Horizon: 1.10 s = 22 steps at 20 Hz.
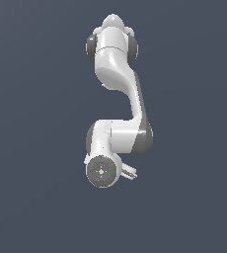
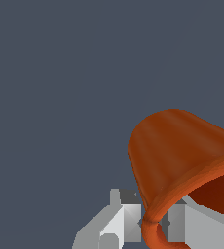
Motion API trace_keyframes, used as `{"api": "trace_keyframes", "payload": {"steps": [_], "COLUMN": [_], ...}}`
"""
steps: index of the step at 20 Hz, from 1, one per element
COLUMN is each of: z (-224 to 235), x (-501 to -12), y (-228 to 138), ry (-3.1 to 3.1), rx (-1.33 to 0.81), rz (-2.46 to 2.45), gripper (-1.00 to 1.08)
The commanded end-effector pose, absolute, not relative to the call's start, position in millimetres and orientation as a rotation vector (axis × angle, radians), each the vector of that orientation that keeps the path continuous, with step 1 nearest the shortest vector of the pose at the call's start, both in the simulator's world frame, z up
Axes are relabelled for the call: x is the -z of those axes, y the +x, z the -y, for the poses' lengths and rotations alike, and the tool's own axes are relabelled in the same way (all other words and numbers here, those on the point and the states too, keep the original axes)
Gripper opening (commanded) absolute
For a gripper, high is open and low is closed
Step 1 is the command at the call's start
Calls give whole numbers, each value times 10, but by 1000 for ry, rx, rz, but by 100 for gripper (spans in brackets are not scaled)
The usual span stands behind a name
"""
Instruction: Pick up the object and move it to a goal position.
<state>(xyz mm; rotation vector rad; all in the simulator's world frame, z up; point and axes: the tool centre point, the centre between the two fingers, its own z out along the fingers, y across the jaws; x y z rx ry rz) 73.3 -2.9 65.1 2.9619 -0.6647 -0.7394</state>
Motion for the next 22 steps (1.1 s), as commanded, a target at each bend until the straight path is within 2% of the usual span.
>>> {"api": "trace_keyframes", "payload": {"steps": [1, 10, 22], "z": [37, 242, 1168], "x": [-649, -781, -1417], "y": [733, 811, 962], "ry": [2961, 2970, 2978], "rx": [739, 681, 411], "rz": [666, 738, 1055], "gripper": [-100, -100, -100]}}
